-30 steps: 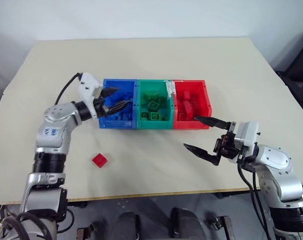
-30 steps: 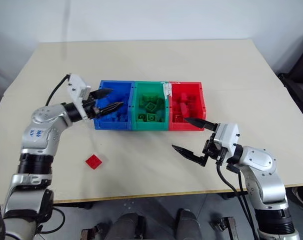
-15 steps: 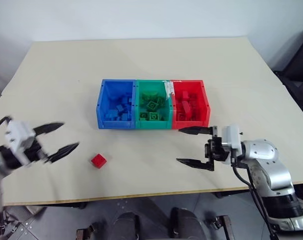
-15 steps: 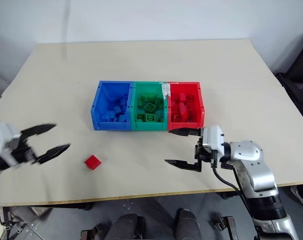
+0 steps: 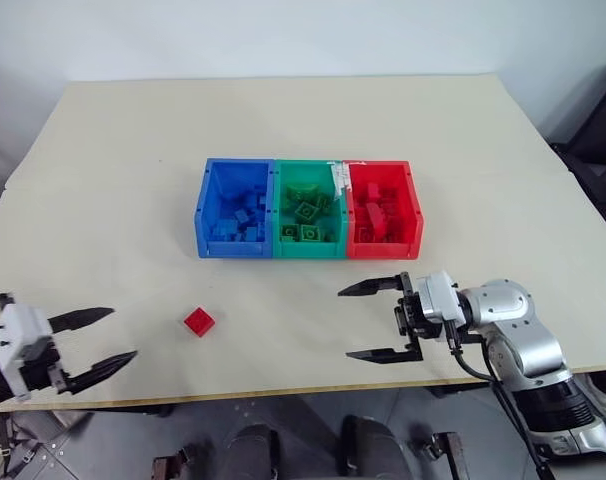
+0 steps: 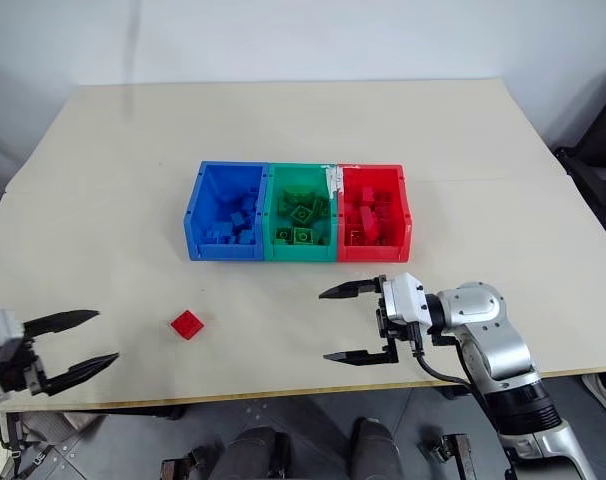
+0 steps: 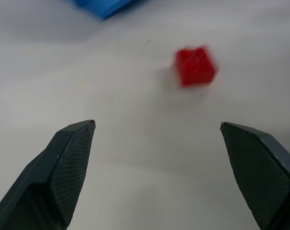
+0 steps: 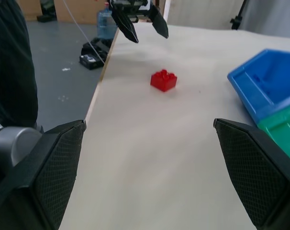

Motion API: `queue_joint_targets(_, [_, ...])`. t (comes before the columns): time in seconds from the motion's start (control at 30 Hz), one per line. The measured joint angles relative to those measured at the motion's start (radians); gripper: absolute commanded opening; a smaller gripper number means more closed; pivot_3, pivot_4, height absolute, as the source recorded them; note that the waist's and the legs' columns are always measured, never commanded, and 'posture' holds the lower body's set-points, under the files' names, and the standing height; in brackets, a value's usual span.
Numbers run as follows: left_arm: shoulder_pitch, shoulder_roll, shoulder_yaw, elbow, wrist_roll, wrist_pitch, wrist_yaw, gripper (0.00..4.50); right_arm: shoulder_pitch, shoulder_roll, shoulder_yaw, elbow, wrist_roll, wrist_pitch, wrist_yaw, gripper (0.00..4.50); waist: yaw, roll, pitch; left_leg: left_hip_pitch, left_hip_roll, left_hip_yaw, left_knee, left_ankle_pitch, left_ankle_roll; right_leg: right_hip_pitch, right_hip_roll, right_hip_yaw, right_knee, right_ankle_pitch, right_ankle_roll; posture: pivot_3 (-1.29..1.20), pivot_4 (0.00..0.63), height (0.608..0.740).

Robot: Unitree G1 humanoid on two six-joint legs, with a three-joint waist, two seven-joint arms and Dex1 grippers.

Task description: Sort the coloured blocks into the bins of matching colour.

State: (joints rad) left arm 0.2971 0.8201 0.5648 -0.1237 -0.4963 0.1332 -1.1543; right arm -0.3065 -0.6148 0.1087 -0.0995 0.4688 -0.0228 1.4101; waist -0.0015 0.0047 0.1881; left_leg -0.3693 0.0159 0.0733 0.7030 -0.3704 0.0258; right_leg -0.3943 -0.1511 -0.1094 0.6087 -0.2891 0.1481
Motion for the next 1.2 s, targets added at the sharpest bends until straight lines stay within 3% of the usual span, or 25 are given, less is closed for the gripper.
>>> queue_joint_targets(0.13, [-0.025,-0.023,-0.129,-0.161,0.033,0.097,0.115,4.44,0.02,-0.028,-0.027,0.035,-0.009,-0.024,0.009,4.5,-0.001,0.0,0.0,0.001,0.0,0.001,-0.001,0.0,0.0,0.0,0.001,0.0,0.0,0.0,0.0,0.0,0.15,0.74])
queue_joint_targets(0.4, [-0.1,-0.114,-0.322,-0.214,0.148,0.204,0.344,4.44,0.052,-0.039,-0.048,0.043,-0.009,-0.026,-0.009,4.5,-0.001,0.0,0.0,0.001,-0.002,0.002,-0.001,0.0,0.0,0.0,0.002,0.001,-0.001,0.0,0.0,0.0,0.15,0.74])
queue_joint_targets(0.53, [-0.117,-0.123,-0.34,-0.212,0.169,0.216,0.392,3.57,0.066,-0.04,-0.049,0.026,-0.011,-0.022,-0.022,4.5,0.001,0.0,0.0,0.002,-0.001,0.001,-0.001,0.001,-0.001,0.001,0.001,0.001,0.0,0.0,0.0,0.0,0.15,0.74])
queue_joint_targets(0.73, [-0.124,-0.101,-0.329,-0.203,0.17,0.232,0.398,1.61,0.089,-0.061,-0.063,0.019,-0.012,-0.021,-0.036,4.5,0.001,0.0,0.0,0.002,-0.001,0.001,-0.001,0.001,-0.001,0.001,0.001,0.001,-0.001,0.0,0.0,0.0,0.15,0.74])
queue_joint_targets(0.87, [-0.152,-0.053,-0.33,-0.174,0.151,0.232,0.325,1.48,0.129,-0.082,-0.09,-0.003,-0.014,-0.021,-0.057,4.5,0.002,0.001,0.0,0.002,-0.001,0.001,-0.001,0.001,-0.001,0.001,0.001,0.001,-0.001,0.0,0.0,0.0,0.15,0.74])
queue_joint_targets(1.0, [-0.36,-0.076,-0.388,-0.163,0.103,0.287,0.305,1.48,0.168,-0.083,-0.13,-0.036,-0.014,-0.013,-0.115,4.5,0.023,0.0,0.0,0.0,-0.001,0.001,0.002,0.001,0.0,0.001,0.001,0.0,0.0,0.0,0.0,0.0,0.15,0.74])
queue_joint_targets(1.2, [-0.761,-0.234,-0.595,-0.072,0.097,0.344,0.287,1.48,0.276,-0.028,-0.266,-0.136,0.052,0.055,-0.305,4.5,0.032,-0.001,-0.001,0.0,-0.005,0.001,0.002,0.001,0.0,0.002,0.002,-0.001,0.001,0.001,0.001,0.0,0.15,0.74])
